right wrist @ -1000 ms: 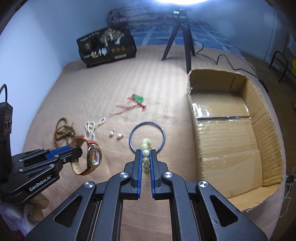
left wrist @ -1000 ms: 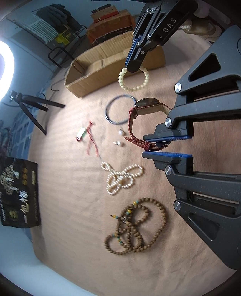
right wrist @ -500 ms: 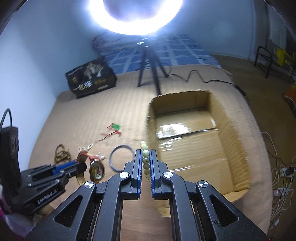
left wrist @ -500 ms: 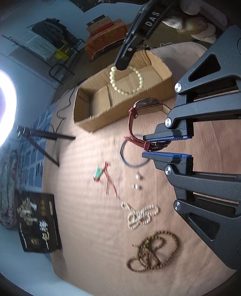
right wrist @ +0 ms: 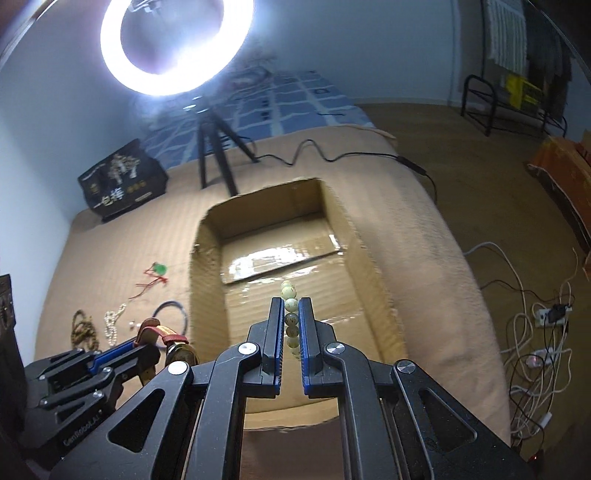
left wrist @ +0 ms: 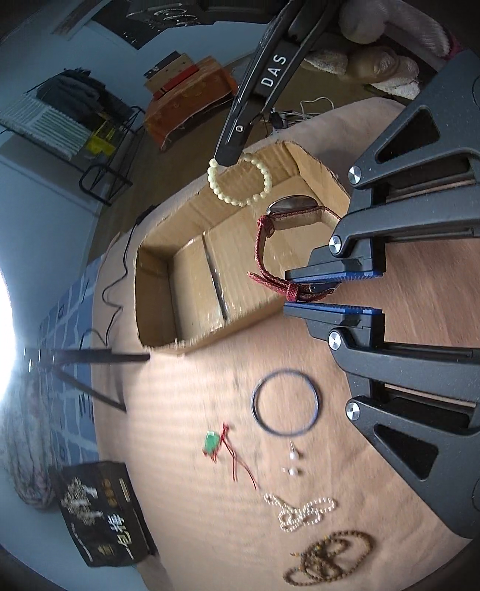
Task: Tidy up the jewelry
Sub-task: 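Carry the watch with the left tool while the right tool carries the bracelet into the box, then open the left gripper to drop the watch while the right gripper releases the bracelet in the box, then move the left tool to the brown prayer beads while the right tool approaches a pearl stud earring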
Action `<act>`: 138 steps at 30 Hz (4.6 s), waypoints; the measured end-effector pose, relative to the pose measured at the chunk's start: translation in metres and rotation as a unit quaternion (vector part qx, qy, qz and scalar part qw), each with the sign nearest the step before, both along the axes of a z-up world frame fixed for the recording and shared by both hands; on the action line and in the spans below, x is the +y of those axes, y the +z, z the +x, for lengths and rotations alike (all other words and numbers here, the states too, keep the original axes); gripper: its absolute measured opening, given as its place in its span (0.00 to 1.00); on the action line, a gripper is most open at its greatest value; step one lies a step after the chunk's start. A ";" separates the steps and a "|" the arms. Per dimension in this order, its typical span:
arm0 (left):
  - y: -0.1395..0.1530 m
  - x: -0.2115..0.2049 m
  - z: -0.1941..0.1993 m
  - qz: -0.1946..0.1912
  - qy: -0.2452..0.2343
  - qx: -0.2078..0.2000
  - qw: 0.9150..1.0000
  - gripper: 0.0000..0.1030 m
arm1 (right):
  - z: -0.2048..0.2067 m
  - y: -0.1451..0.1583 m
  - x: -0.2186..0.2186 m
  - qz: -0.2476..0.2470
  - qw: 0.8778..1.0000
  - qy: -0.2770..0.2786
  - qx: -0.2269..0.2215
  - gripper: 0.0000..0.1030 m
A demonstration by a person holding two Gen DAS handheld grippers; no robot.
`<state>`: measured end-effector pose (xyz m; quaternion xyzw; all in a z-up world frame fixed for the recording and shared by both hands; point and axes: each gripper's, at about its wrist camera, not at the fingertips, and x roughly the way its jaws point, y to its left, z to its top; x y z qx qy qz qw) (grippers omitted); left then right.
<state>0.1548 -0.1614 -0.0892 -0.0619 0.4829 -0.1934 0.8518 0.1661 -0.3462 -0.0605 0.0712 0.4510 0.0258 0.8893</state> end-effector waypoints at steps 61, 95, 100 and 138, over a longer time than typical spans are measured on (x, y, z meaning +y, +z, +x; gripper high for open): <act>0.005 0.041 0.000 0.037 0.036 -0.036 0.998 0.36 | 0.010 0.007 0.026 0.008 0.998 -0.026 -0.054 0.76; -0.046 0.296 0.009 0.005 0.259 0.114 0.959 0.59 | 0.047 -0.052 0.181 0.051 0.982 0.167 0.071 0.77; -0.066 0.318 0.011 -0.012 0.283 0.139 0.949 0.59 | 0.053 -0.069 0.201 0.074 0.973 0.187 0.110 0.66; -0.102 0.314 0.036 0.002 0.286 0.166 0.944 0.69 | 0.082 -0.114 0.259 0.006 0.964 0.217 0.151 0.32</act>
